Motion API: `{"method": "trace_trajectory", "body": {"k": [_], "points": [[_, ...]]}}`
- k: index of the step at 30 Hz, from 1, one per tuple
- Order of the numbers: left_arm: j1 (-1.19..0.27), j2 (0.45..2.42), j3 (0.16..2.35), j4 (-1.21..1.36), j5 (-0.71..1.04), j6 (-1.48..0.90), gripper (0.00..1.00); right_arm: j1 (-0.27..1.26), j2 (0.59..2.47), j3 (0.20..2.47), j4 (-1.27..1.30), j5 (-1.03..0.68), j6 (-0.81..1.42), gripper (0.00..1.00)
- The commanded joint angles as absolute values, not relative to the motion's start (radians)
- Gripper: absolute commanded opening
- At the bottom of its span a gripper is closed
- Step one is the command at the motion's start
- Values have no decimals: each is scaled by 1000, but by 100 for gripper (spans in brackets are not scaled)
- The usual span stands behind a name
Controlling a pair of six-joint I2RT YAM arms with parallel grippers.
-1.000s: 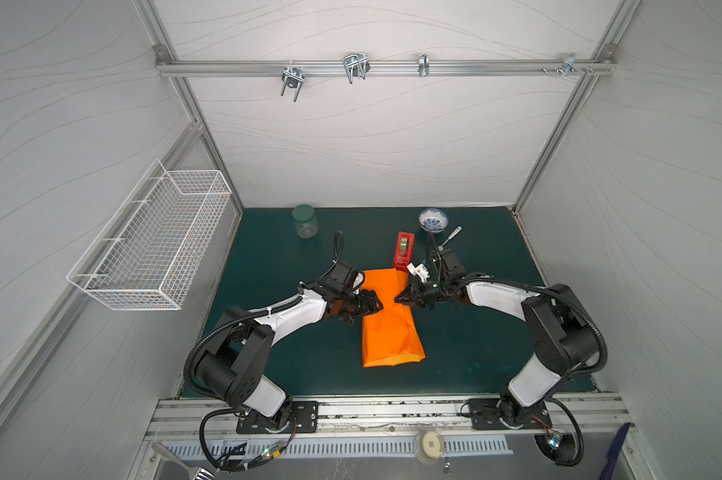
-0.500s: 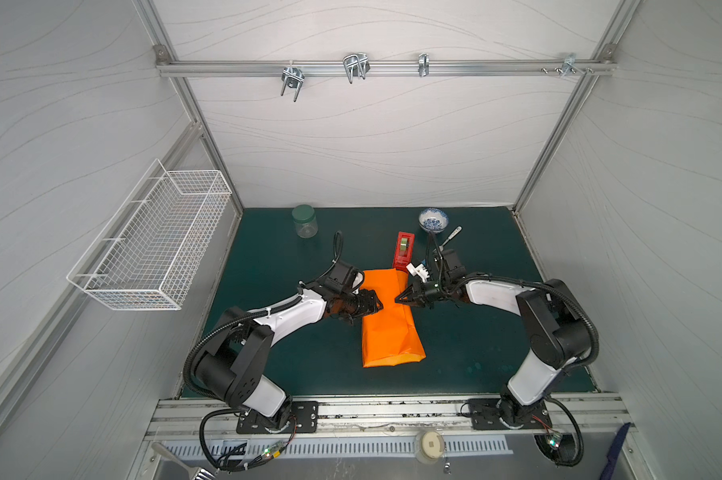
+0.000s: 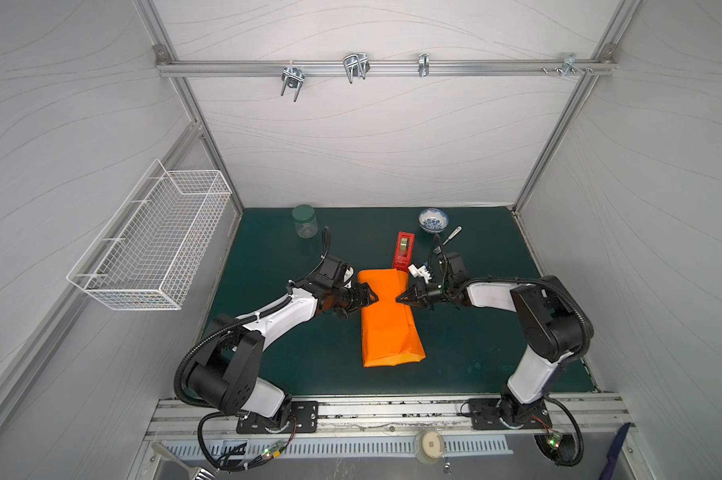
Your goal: Wrap the gift box in paper
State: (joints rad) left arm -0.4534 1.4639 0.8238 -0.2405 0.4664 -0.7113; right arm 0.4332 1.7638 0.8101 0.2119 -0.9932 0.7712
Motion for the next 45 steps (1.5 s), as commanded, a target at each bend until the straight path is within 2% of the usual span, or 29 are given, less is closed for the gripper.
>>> {"method": "trace_trajectory", "body": {"k": [1,17,33,45], "points": [[-449,1489,823,-193,507,-723,74,419,1802,777,282,-995,840,0],[-454,1500,800,-173,514,-736,74,403,1901,698,663,-1081,1097,0],[-454,1475,802,-216,482,-722,76,379,2010,616,1071,-1097,1353,0],[-473,1474,817,-225,485,-719,78,363,1998,595,1087,-1106,1352,0]]}}
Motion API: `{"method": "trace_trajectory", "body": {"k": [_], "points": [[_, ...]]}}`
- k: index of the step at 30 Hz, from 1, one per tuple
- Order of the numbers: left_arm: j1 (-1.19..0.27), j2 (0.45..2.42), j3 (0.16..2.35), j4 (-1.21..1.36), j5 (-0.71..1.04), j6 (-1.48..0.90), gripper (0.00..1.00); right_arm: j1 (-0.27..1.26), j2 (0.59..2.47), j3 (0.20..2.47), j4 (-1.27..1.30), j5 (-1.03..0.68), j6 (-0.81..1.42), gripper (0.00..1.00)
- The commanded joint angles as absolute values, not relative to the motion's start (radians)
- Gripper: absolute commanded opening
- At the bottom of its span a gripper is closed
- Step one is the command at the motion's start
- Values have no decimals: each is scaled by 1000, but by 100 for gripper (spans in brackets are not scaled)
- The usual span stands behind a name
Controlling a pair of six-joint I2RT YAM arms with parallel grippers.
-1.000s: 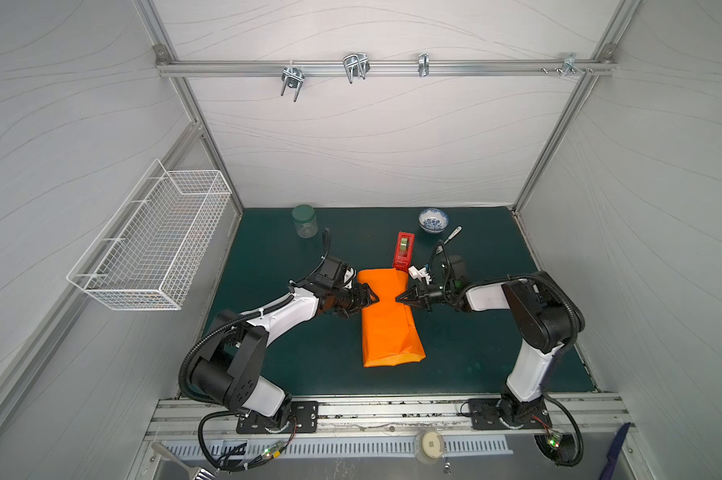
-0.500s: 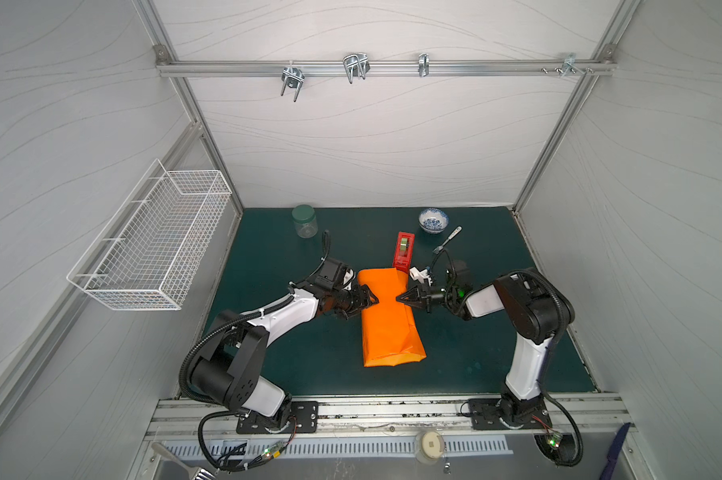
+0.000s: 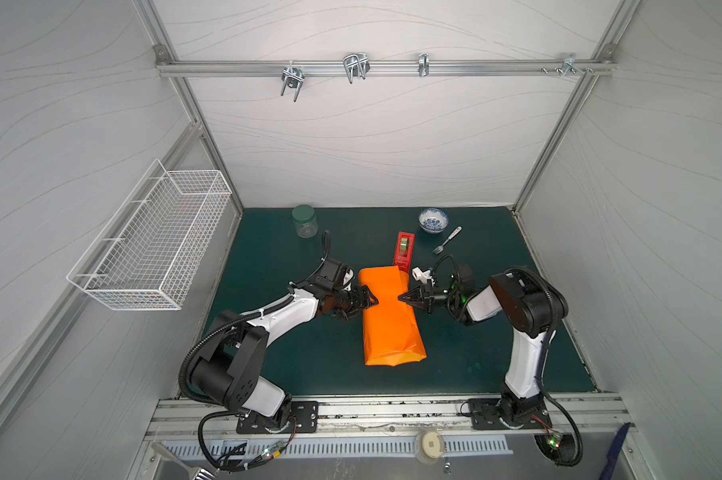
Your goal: Wrap the gift box in paper
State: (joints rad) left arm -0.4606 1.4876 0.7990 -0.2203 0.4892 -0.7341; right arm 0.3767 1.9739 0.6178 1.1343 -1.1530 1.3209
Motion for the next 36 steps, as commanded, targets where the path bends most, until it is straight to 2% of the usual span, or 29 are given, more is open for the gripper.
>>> {"method": "trace_trajectory", "body": {"k": [1,10,23,29,36], "points": [[-478,1478,821,-228,485,-716,78,363,1996,595,1082,-1107,1350,0],[-502,1549,838,-227,473,-697,78,362,1964,609,994,-1108,1295,0],[-512,1577,716,-192,422,-687,74,362,1841,666,754,-1088,1165,0],[-512,1572,712,-205,415,-676,73,358,1784,674,634,-1072,1078,10],[-511,1561,710,-225,399,-661,73,328,1715,680,455,-1044,946,17]]}}
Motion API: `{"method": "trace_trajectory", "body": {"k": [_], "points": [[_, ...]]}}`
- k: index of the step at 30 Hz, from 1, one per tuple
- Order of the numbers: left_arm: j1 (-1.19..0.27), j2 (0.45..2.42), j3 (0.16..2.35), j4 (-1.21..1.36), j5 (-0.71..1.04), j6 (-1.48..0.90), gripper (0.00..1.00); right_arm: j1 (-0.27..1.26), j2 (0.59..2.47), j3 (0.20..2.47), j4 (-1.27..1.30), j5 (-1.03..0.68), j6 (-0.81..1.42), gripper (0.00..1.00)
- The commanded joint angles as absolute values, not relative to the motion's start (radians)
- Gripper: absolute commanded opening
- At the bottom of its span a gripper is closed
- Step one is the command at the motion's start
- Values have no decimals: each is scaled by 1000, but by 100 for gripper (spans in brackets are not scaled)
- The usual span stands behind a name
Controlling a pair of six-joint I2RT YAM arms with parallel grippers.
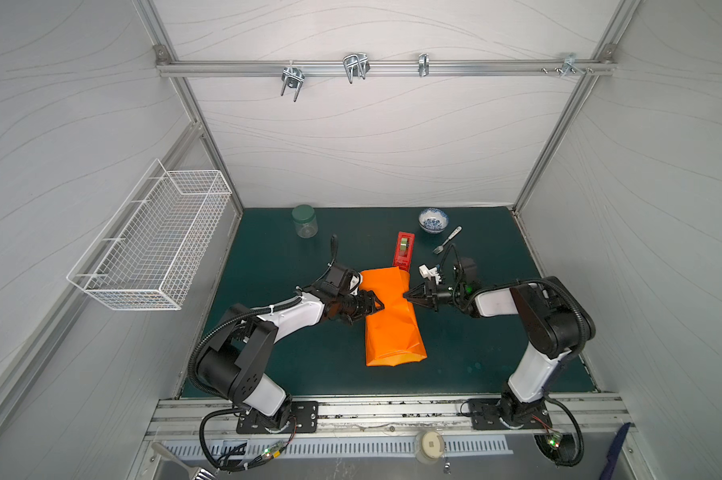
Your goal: Wrap the gift box in paper
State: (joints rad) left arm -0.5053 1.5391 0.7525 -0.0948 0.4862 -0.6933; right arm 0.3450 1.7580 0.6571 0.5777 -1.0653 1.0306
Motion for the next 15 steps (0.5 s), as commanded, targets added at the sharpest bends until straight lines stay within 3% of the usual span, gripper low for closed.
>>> {"method": "trace_trajectory", "body": {"k": [1,7,15], "points": [[-511,1560,710,-229,397,-659,73,322,1702,679,427,-1036,923,18],[-508,1557,710,-232,393,-655,73,314,1599,741,38,-852,646,21],[-508,1557,710,-234,393,-653,73,348,1620,790,-58,-809,559,30]]}}
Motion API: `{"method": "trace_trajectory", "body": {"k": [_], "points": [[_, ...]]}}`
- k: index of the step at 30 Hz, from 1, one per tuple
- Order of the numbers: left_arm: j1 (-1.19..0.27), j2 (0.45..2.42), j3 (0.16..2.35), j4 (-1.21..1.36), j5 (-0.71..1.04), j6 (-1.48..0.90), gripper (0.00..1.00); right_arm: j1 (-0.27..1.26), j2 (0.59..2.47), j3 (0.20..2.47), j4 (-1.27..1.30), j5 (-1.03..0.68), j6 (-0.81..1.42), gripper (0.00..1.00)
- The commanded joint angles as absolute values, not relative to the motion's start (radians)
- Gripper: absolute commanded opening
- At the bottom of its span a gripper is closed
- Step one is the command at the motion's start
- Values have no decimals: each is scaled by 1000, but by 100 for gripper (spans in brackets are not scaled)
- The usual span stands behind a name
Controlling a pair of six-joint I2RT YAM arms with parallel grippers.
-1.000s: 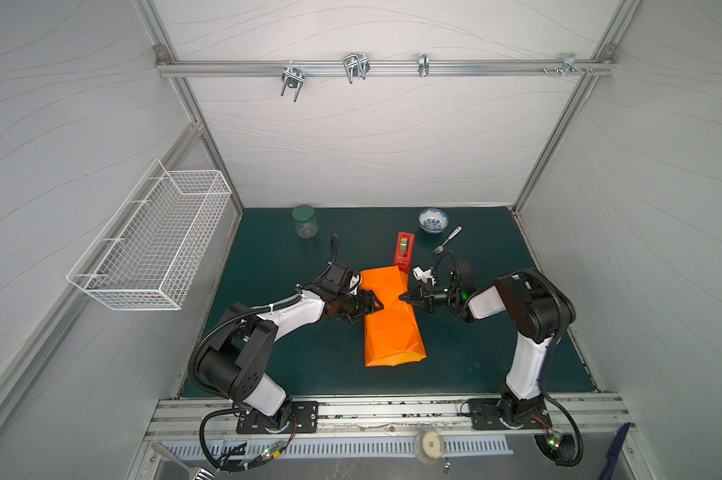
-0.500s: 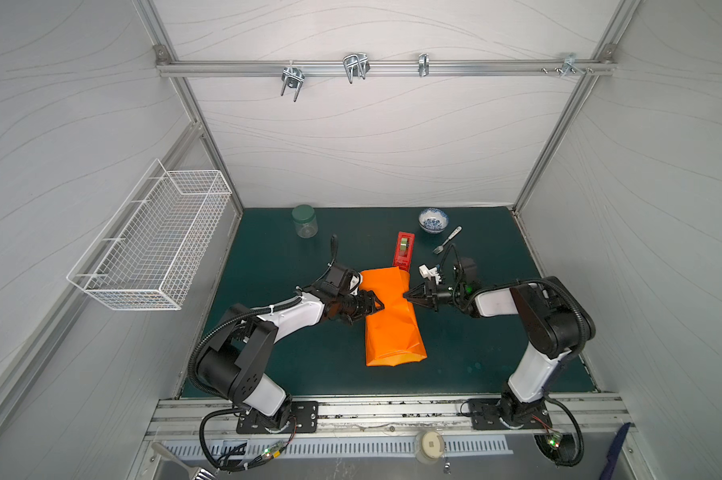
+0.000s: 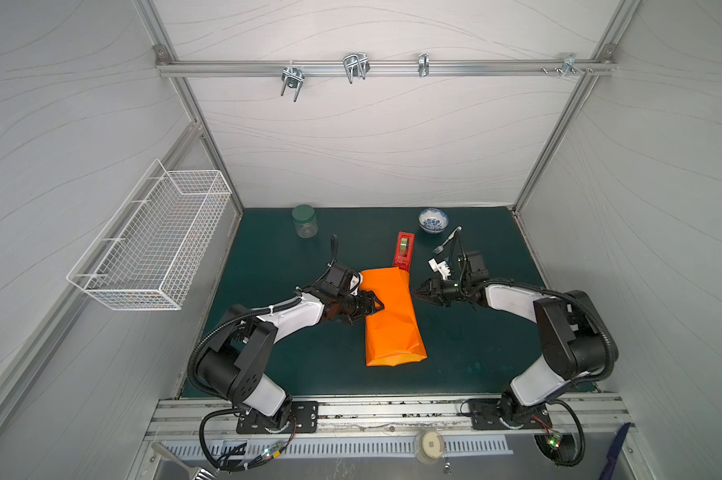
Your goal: Wrap the gift box in paper
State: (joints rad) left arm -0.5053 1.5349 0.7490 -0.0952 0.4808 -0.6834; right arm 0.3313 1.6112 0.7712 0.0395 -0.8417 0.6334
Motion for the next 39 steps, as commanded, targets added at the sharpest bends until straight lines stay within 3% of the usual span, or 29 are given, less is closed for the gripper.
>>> {"method": "trace_trajectory", "body": {"k": [1,39], "points": [[-508,1555,710,-233,393,-652,73,349,1625,792,-58,-807,558,31],[-502,1538,719,-236,402,-659,73,391,1644,744,9,-883,534,40]]}}
